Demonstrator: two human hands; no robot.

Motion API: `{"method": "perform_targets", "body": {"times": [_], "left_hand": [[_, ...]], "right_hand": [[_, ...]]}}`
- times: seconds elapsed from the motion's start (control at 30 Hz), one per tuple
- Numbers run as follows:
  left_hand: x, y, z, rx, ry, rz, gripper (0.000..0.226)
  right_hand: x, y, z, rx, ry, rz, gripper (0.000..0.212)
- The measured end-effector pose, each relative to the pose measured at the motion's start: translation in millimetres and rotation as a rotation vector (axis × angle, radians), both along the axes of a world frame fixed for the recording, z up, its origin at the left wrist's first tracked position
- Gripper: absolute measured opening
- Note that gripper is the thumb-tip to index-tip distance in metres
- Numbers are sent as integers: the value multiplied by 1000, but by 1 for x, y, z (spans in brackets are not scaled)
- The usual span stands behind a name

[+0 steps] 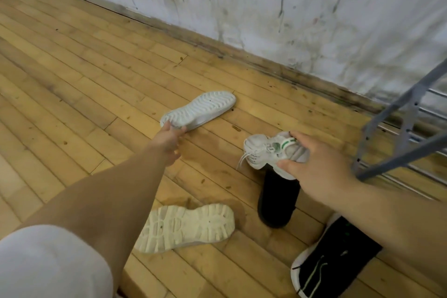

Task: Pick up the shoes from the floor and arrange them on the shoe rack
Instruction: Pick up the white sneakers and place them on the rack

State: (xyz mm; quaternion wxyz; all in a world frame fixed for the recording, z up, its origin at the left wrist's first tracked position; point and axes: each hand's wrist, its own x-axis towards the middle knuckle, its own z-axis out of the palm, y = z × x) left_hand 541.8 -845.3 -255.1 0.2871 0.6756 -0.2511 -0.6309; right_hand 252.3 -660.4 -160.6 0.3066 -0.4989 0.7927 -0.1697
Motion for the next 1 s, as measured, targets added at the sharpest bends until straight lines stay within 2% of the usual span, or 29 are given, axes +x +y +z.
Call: {"method": "perform_targets", "body": {"times": [0.2,0.37,0.47,0.6,0.73,0.8,0.83,0.93,1.0], "left_hand": [[-2,-7,-1,1,121,63,71],[-10,-11,-3,3,179,43,76],[-11,-16,-7,8,180,76,73],[-6,-17,-11,-3,155,79,67],[-7,-15,-4,-137,78,86,64],[-7,-7,9,-254,-58,-3,65],[-5,2,19,-333,-195,-108,64],[11,42,44,-729,-732,-559,57],[25,74,49,-1012,-959,-862,56]], "right_hand": [[3,3,2,-12,-45,-61,72],[14,1,0,-32,-95,-107,75],[18,-2,0,-34,-95,-106,79],[22,-1,4,-22,-94,-93,72],[23,-1,5,-27,-114,-117,72],[23,-1,3,-29,-120,-129,74],[23,-1,4,-33,-128,-135,76],[21,1,4,-36,-137,-147,81],[24,3,6,-32,-131,-143,83]]}}
